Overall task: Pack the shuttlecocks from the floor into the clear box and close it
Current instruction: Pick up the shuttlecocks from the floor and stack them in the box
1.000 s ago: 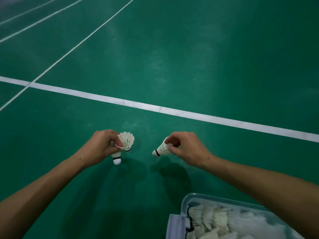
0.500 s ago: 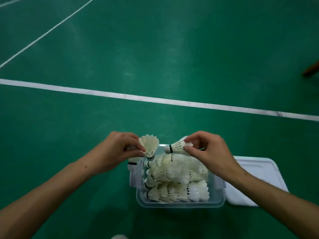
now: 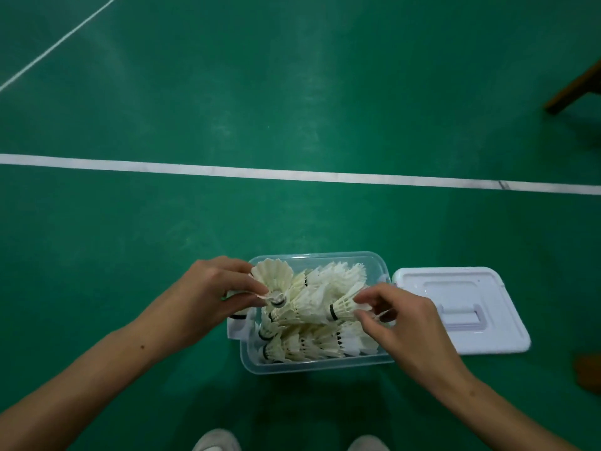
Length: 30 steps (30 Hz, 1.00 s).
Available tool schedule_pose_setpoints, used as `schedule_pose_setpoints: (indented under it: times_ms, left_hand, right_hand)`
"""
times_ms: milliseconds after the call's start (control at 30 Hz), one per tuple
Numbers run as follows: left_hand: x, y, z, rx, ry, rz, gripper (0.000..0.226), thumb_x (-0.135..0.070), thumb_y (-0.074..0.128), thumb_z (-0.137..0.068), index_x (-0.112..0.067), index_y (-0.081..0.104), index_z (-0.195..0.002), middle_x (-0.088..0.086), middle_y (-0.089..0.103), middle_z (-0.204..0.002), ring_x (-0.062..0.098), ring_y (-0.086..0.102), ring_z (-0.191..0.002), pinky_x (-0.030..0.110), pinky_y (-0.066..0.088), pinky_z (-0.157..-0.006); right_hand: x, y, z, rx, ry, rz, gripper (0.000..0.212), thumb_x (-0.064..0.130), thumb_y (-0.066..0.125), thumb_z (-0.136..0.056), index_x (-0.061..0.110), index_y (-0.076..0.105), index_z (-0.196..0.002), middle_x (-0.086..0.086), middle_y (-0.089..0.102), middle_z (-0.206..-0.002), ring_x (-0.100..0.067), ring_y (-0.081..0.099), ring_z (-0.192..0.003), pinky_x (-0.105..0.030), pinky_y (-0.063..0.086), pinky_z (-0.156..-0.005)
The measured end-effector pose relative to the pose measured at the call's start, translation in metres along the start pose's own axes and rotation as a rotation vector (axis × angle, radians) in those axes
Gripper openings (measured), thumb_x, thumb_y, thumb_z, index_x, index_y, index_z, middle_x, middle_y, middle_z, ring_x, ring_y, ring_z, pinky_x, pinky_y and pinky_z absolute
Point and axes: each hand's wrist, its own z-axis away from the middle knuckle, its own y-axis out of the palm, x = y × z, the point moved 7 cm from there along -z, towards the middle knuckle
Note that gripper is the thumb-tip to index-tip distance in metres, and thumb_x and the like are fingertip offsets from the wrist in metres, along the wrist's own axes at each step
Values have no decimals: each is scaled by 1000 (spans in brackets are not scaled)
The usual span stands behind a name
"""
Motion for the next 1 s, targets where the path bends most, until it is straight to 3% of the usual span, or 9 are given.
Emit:
schedule_pose_setpoints:
  times_ms: [167,267,367,567,667,767,900,1000]
  left_hand:
    - [-6,6,-9,-4,36,-55,35,-58,56,-94,-32,79,-97,-15,73,-95,8,66,-84,32,54,-70]
    - [-11,9,-12,8,36,-87,36,-60,55,-95,-31,77,-97,-17,70,-94,4,62,-85,30,53,-72]
    - [-15,15,-16,22,22,-104,30,-56,59,-95,-31,74,-101,-18,68,-91,-2,55,-81,32,54,-70]
    - [-25,25,-28,132,53,-128,28,-55,55,-97,-32,72,-99,-17,66,-91,1,56,-85,30,52,-72]
    - [-33,28,-37,180,91,-176,28,-53,57,-98,-30,72,-99,-14,67,-91,6,59,-86,28,50,-72]
    - [-42,28,-51,208,125,-210,20,-44,68,-98,-25,74,-99,-8,69,-90,11,62,-85,30,50,-73]
    - [-55,33,-68,263,145,-231,20,-45,67,-98,-27,74,-103,-6,68,-94,15,62,-89,35,50,-76]
    - [-62,33,-75,246,159,-238,21,-46,66,-99,-27,73,-103,-6,68,-93,15,63,-88,37,51,-75]
  right_hand:
    - [-2,31,-3,45,-22,-15,14,21,82,-90,27,75,-101,21,73,-87,-2,70,-84,-24,60,-74]
    - [-6,47,-4,66,45,-76,13,18,81,-91,26,74,-99,20,73,-87,1,69,-86,-17,58,-75]
    - [-14,54,-6,90,117,-111,13,19,81,-92,26,74,-99,19,73,-88,2,69,-88,-19,59,-79]
    - [-13,35,-2,136,136,-201,19,31,78,-93,31,69,-110,21,72,-101,7,66,-101,-13,56,-79]
    - [-8,9,-6,79,109,-139,22,36,77,-93,32,69,-112,24,71,-105,6,66,-102,-19,59,-83]
    - [7,-15,-14,10,21,-111,28,34,79,-91,31,69,-117,23,70,-111,2,65,-108,-21,58,-87]
    - [37,-12,-24,77,-227,9,38,31,83,-89,28,68,-123,19,66,-124,-8,57,-123,-28,50,-99]
    - [42,-5,-26,34,-310,100,22,29,81,-90,25,73,-110,17,69,-108,-16,57,-111,-35,53,-87]
